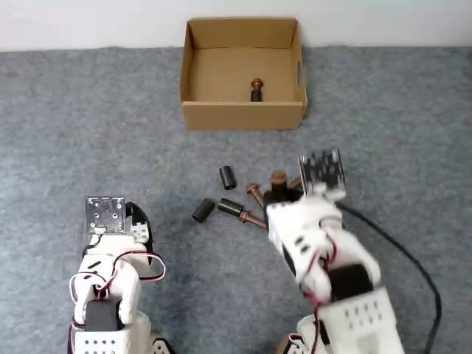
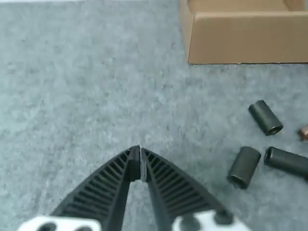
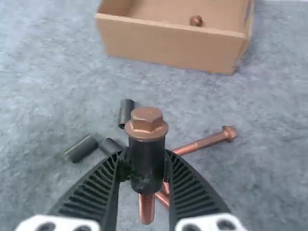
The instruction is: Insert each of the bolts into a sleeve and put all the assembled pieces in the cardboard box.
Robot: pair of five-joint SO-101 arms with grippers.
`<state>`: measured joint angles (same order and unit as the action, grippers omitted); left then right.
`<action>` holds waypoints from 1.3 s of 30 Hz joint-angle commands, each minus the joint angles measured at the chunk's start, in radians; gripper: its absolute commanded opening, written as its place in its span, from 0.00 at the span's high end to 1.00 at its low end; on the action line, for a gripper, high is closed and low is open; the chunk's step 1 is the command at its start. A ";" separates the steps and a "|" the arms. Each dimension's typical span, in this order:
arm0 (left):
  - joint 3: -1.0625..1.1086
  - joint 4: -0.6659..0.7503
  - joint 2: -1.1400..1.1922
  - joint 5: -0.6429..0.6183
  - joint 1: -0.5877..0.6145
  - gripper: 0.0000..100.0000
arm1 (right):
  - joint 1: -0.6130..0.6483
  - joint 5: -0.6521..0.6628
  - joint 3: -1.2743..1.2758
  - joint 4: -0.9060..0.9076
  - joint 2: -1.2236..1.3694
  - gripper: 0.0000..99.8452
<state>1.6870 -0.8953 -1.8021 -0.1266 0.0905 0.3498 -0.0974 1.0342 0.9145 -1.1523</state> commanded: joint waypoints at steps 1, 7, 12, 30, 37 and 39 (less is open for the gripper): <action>-0.004 0.038 -0.008 0.009 0.006 1.00 | -0.050 -0.011 -0.264 -0.013 0.294 0.99; -0.004 0.012 -0.003 0.003 0.012 1.00 | -0.108 -0.006 -0.700 -0.013 0.791 0.99; -0.004 -0.023 -0.003 0.002 0.014 1.00 | -0.140 -0.009 -1.145 -0.013 1.176 0.99; -0.004 -0.161 -0.002 -0.176 0.014 1.00 | -0.142 0.101 -2.670 -0.013 2.417 0.99; -0.002 -0.161 -0.002 -0.176 0.014 1.00 | -0.140 0.135 -2.687 -0.012 2.563 0.99; -0.002 -0.161 -0.002 -0.176 0.014 1.00 | -0.137 0.137 -2.668 -0.007 2.569 0.99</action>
<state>1.6886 -1.0487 -1.8021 -0.2969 0.0997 0.2133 0.0269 -1.6003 0.9145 1.4300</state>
